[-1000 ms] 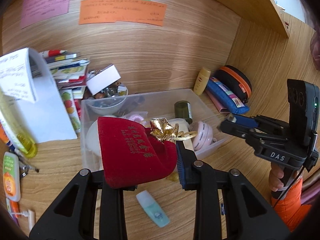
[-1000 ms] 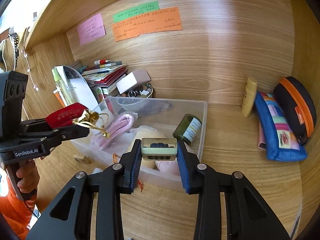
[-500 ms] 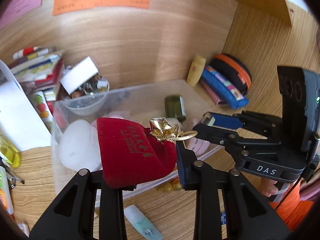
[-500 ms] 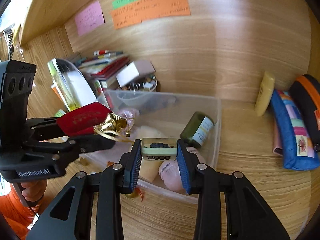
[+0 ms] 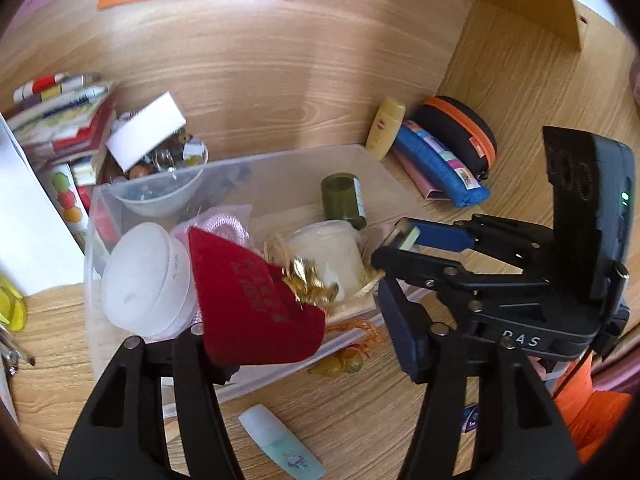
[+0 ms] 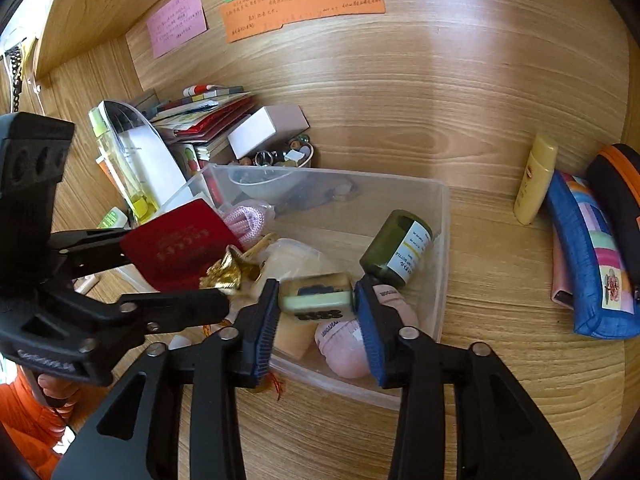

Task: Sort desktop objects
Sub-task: 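Lower the red pouch into the clear box with the left gripper while the right gripper releases the block there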

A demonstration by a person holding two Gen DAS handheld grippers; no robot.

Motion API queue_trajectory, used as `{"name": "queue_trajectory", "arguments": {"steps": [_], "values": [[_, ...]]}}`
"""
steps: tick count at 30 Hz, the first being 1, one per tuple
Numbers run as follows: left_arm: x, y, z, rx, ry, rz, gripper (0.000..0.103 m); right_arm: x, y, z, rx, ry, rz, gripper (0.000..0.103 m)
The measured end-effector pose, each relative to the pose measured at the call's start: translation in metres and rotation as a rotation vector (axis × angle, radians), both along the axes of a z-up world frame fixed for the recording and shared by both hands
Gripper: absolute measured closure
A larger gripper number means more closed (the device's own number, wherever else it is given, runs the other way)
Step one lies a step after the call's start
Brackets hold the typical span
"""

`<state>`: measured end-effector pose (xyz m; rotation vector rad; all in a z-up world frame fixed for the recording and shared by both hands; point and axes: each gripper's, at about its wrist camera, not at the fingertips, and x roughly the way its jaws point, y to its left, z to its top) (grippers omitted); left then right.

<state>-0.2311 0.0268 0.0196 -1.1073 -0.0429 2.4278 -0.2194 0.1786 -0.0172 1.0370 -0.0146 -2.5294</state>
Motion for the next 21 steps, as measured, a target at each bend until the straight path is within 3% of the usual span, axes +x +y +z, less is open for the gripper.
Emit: {"name": "queue_trajectory", "arguments": {"steps": [3,12,16,21], "values": [[0.002,0.000,0.002,-0.009,0.015,0.010,0.041,0.000,0.001,-0.001,-0.007,-0.002,-0.006,0.054],[0.006,-0.009,0.009,-0.028,0.023,0.056,0.041,0.001,0.005,0.004,-0.028,0.014,-0.013,0.053],[0.018,-0.013,0.016,-0.044,0.063,0.065,0.036,0.005,0.006,0.007,-0.050,0.020,-0.001,0.044],[0.033,-0.014,0.025,-0.080,0.115,0.085,0.029,0.019,0.004,0.018,-0.054,0.060,0.005,0.042]]}}
